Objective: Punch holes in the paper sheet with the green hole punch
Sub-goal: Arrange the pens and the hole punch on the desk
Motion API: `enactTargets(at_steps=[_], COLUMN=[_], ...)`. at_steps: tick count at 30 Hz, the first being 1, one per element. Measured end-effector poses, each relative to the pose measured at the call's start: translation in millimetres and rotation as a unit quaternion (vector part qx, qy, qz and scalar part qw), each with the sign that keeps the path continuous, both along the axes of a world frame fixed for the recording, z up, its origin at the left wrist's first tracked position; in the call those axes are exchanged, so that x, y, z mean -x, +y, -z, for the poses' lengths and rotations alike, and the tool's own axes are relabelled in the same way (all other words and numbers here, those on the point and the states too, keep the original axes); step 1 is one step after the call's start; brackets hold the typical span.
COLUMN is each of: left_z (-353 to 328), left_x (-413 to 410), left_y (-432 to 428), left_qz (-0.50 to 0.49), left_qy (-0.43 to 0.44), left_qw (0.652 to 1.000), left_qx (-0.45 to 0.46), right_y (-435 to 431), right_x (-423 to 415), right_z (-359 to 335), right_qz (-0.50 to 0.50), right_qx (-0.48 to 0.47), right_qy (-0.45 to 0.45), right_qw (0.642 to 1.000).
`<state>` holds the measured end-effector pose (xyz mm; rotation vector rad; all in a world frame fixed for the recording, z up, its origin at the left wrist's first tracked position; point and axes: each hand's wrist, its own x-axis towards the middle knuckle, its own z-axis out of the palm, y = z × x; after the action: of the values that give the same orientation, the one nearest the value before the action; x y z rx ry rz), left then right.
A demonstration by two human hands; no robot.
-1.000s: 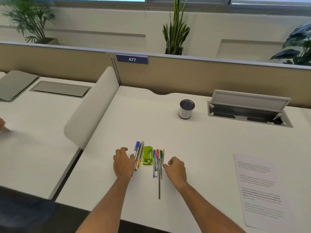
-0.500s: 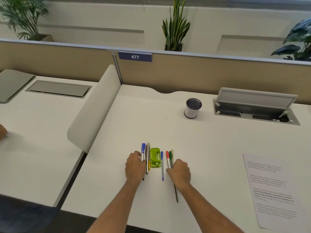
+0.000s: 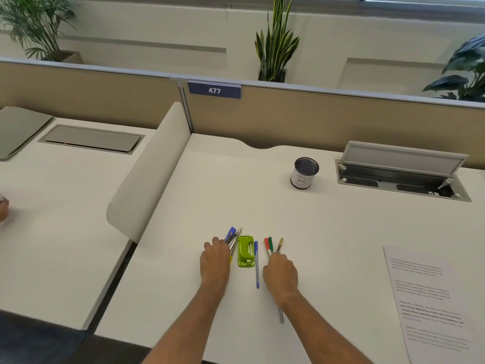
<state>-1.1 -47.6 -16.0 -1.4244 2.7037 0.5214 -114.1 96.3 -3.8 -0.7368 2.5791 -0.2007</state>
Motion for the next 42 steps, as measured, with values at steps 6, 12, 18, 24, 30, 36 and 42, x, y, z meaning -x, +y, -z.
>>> enactTargets(at_steps=[6,12,18,24,30,36,42], left_z=[6.5,17.4,36.5,22.1,18.8,-2.4,0.1], left_x=[-2.8,-8.2,-14.1,-27.7,-43.4,-41.5,-45.5], left_y=[2.4,-8.4,1.4,-9.1,-47.2,-77.7,-90.0], left_qz=[0.02,-0.013,-0.012,-0.063,-0.117,-0.119,-0.128], left_qy=[-0.028,0.054,0.101,0.119,0.087,0.057,0.039], left_qw=[0.999,0.998,0.993,0.986,0.983,0.985,0.985], left_qx=[-0.009,-0.024,-0.055,-0.099,-0.114,-0.111,-0.108], right_y=[0.0,4.2,11.8,1.3,-57.6,-130.8,-167.5], right_x=[-1.7,1.2,9.8,10.3,-17.2,-53.3,-73.0], right_z=[1.4,-3.3,-1.9,-4.2,-26.7,-27.5,-14.4], right_qz=[0.001,0.032,0.099,0.142,0.117,0.103,0.106], right_qx=[0.005,0.027,0.094,0.168,0.229,0.203,0.143], right_qy=[-0.003,-0.034,-0.094,-0.201,-0.304,-0.33,-0.247], right_qw=[1.0,0.999,0.986,0.955,0.917,0.916,0.952])
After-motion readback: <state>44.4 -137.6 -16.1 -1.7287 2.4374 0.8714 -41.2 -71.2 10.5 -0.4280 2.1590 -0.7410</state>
